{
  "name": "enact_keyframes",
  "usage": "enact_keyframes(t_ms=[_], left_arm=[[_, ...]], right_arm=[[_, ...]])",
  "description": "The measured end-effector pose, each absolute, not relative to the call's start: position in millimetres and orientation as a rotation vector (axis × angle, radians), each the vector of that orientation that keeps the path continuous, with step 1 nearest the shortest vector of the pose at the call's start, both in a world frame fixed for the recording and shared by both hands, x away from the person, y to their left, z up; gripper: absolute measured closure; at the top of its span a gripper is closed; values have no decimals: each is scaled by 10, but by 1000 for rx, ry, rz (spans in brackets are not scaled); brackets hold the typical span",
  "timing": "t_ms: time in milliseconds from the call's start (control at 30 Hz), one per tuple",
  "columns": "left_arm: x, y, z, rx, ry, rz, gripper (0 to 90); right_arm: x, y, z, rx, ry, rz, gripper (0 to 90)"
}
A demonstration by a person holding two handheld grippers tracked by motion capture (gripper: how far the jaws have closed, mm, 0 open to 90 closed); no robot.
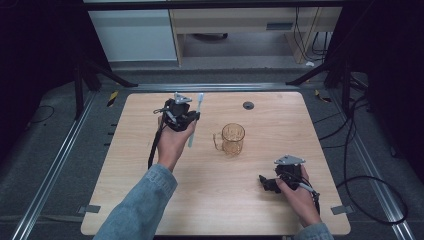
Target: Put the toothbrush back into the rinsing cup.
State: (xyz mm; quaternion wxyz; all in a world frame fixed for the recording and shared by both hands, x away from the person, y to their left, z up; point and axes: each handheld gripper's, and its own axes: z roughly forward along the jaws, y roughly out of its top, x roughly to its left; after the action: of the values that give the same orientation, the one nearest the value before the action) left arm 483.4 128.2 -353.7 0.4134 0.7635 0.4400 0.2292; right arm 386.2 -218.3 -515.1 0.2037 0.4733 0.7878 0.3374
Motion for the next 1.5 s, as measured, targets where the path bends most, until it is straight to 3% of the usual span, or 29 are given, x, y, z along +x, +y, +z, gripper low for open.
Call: enact_keyframes(t_ms=[1500], left_arm=[[4745, 1077, -3383, 1648, 983, 691, 793]], right_arm=[[3860, -2180, -5150, 1313, 2204, 941, 5]])
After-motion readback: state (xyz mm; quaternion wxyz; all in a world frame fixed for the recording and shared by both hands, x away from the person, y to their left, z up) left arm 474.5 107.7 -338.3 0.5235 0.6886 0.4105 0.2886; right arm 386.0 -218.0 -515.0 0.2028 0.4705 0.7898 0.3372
